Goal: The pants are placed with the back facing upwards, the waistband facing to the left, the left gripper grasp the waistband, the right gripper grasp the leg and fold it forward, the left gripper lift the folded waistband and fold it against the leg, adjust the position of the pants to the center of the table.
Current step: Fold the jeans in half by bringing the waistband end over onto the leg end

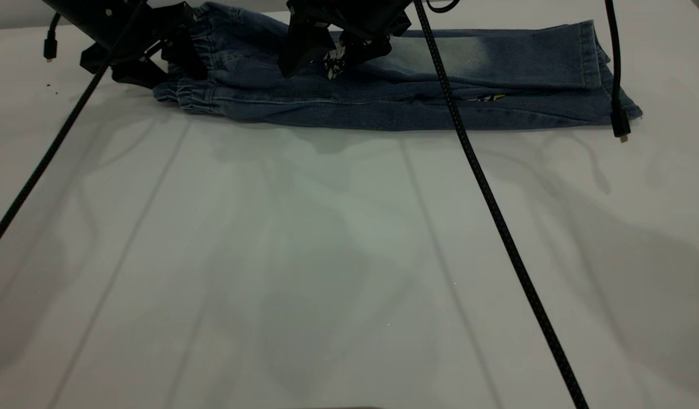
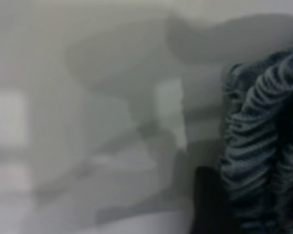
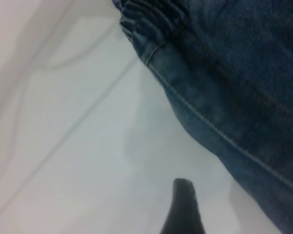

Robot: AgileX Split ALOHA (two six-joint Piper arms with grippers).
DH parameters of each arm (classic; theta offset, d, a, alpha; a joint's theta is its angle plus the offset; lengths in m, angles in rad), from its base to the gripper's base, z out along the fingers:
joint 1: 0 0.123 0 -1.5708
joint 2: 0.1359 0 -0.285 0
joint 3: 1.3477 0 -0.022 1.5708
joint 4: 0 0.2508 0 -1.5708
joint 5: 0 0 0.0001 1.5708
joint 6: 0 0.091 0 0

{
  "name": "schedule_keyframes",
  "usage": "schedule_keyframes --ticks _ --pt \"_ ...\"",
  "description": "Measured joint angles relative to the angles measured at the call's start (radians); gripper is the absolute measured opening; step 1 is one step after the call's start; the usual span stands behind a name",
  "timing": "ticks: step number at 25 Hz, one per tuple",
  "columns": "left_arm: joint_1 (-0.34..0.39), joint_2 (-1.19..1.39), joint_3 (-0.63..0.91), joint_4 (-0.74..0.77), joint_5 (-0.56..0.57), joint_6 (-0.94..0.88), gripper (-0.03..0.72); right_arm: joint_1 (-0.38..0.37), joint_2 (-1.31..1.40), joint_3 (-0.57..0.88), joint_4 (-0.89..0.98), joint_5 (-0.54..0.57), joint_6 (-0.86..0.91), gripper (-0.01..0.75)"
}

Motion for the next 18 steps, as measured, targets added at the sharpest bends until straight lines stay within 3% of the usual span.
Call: schedule_keyframes --ticks 7,13,18 --pt "0.0 0.01 -0.003 -0.025 -0.002 0.014 0.108 0.0 0.0 0.0 0.0 -0.013 0.0 0.472" --pt "-0.001 -0.024 -0.003 0.027 0.032 0.078 0.092 0.0 0.0 0.0 0.0 -0.206 0.0 0.472" --pt "-0.002 -0.111 -0.003 0.254 0.106 0.038 0.091 0.0 0.0 0.0 -0.002 -0.341 0.0 0.471"
